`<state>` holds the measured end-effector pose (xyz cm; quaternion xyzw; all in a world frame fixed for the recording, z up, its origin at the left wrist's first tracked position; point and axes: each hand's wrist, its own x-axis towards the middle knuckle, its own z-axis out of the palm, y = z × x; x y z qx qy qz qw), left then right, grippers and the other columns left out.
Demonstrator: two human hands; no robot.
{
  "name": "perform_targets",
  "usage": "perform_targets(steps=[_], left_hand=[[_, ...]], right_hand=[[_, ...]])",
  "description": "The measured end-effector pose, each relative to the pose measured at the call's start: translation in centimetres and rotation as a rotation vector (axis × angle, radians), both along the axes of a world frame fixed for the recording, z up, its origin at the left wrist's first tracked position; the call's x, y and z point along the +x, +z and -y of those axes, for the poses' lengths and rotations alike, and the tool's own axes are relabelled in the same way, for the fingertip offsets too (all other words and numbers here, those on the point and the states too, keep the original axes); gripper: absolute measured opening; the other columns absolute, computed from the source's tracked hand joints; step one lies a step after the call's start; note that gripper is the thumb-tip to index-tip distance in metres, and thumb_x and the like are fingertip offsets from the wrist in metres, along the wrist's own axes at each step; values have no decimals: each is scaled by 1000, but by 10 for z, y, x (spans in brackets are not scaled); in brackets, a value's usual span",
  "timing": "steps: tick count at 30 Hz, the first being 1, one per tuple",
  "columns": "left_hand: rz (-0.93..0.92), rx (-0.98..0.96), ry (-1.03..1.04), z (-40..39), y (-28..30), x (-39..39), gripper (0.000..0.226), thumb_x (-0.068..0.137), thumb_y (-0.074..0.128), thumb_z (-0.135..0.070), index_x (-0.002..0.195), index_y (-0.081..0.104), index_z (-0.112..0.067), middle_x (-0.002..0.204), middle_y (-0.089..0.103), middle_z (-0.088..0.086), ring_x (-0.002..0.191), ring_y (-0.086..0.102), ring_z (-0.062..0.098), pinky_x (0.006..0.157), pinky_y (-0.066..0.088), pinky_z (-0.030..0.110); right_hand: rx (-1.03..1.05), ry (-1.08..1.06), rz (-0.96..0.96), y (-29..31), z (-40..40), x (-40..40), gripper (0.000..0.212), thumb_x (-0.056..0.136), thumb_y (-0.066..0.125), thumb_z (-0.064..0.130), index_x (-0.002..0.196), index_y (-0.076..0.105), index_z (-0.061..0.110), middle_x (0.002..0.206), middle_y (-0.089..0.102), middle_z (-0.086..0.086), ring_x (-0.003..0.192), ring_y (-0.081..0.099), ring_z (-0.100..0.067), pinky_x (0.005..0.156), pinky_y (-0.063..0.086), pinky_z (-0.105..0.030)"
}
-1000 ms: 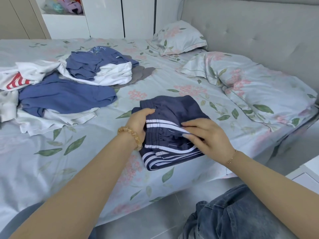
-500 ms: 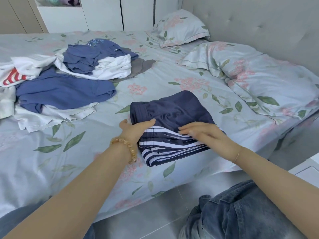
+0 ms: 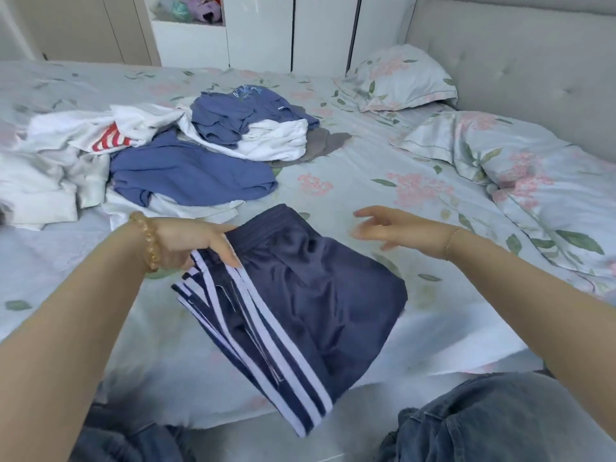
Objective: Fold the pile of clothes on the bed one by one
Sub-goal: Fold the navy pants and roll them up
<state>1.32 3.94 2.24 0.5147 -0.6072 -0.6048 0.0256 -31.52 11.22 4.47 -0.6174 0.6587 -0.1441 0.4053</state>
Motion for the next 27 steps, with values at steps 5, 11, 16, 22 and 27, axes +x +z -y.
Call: perform_targets(steps=[5, 11, 16, 22, 27], left_hand=[[-77, -207, 170, 4, -12, 28, 69, 59, 88, -17, 119, 63, -41, 122, 63, -7, 112, 60, 16, 98, 46, 33], [-12, -717, 425, -4, -32, 21, 51, 78, 78, -28, 125, 57, -30, 128, 54, -3, 122, 49, 15, 96, 39, 26], [439, -635, 537, -49, -31, 18, 94, 83, 61, -58, 152, 9, -21, 155, 18, 8, 140, 27, 32, 112, 28, 48], [-600, 46, 767, -113, -34, 3, 117, 53, 91, -45, 148, 25, -28, 134, 58, -1, 117, 60, 23, 102, 46, 45], [-130, -287, 846, -107, -46, -24, 130, 56, 85, -53, 152, 3, -24, 154, 26, 2, 138, 34, 25, 114, 31, 45]], right_hand=[[219, 145, 199, -19, 5, 60, 61, 78, 51, 77, 121, 63, 37, 118, 67, 17, 111, 62, -4, 103, 44, -30], [133, 8, 198, -38, 9, 87, 47, 77, 77, 48, 115, 64, 24, 107, 72, 3, 95, 70, -16, 90, 54, -34], [77, -199, 260, -55, 13, 86, 41, 81, 74, 43, 112, 66, 18, 106, 71, -1, 96, 68, -20, 92, 54, -40], [280, -157, 487, -40, 5, 90, 61, 65, 70, 73, 110, 72, 31, 104, 74, 5, 102, 68, -18, 96, 49, -34], [29, -239, 231, -41, 4, 110, 58, 79, 59, 70, 106, 63, 19, 103, 69, 2, 87, 65, -13, 66, 48, -23]])
